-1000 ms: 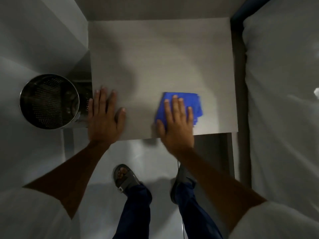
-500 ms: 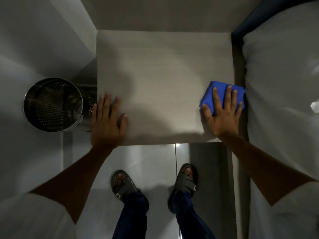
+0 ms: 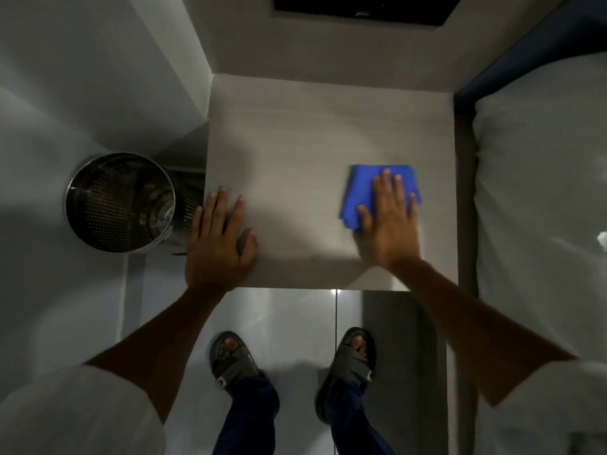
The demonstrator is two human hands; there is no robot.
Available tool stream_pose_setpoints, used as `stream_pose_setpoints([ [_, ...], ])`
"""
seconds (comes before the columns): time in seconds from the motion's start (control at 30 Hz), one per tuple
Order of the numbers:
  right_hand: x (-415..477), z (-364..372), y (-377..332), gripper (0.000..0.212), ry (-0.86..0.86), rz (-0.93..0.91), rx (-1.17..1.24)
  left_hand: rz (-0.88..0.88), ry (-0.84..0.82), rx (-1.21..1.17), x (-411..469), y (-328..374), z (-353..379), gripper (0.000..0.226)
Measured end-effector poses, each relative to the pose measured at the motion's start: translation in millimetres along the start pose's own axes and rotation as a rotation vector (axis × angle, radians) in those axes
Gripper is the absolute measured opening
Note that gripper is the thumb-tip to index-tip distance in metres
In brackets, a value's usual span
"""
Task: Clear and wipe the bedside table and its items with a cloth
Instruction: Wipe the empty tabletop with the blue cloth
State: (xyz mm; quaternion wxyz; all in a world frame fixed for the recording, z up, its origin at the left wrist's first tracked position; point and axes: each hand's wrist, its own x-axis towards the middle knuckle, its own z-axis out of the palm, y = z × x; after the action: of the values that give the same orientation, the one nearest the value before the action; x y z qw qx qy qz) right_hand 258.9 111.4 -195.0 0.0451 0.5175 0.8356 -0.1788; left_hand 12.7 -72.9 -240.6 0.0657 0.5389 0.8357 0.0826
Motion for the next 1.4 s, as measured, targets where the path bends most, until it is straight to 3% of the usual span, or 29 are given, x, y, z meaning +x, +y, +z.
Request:
stream_pose_setpoints([
  [0.1,20.5,-26.5,63.0,0.061,0.004,0.237,-0.115,-0.009,-0.041,-0.011,0.5,2.4,-3.0,0.064],
  [0.2,41.9,-29.3,55.2,0.06,-0.008,0.329,-0.075,-0.013,-0.058,-0.024,1.3,3.6,-5.9,0.066],
  [0.27,50.2,-15.1,11.4,0.059,0.026,0.256,-0.079,-0.014,-0.065,-0.033,0.9,3.4,-7.5,0.067],
  [0.37,48.0,12.4,-68.8,0.061,-0.004,-0.042,-0.063,-0.022,-0.065,-0.049,0.4,3.3,-9.3,0.067],
  [0.47,38.9,24.7,-91.7,0.062,-0.032,-0.24,-0.071,-0.023,-0.061,-0.044,0.0,4.7,-10.2,0.065],
  [0.53,42.8,18.9,-66.4,0.061,0.012,-0.148,-0.068,-0.023,-0.07,-0.024,0.1,4.4,-10.6,0.065],
  [0.73,85.6,-32.8,45.2,0.065,0.071,0.363,0.01,-0.002,-0.074,-0.006,0.1,4.5,-11.6,0.068],
  [0.83,121.1,-50.5,50.2,0.067,0.048,0.453,0.043,-0.006,-0.099,0.025,0.3,4.9,-10.8,0.069],
  [1.1,139.8,-7.9,-122.2,0.064,-0.045,-0.062,-0.065,0.022,0.014,0.013,-1.3,4.8,-2.5,0.063],
  [1.27,151.5,-0.2,-197.9,0.068,-0.224,-0.254,-0.136,-0.009,0.001,-0.119,1.1,10.3,-14.0,0.061],
  [1.4,107.3,12.7,-214.3,0.067,-0.256,-0.364,-0.186,-0.336,0.071,-0.346,-24.1,-1.6,-24.9,0.055],
])
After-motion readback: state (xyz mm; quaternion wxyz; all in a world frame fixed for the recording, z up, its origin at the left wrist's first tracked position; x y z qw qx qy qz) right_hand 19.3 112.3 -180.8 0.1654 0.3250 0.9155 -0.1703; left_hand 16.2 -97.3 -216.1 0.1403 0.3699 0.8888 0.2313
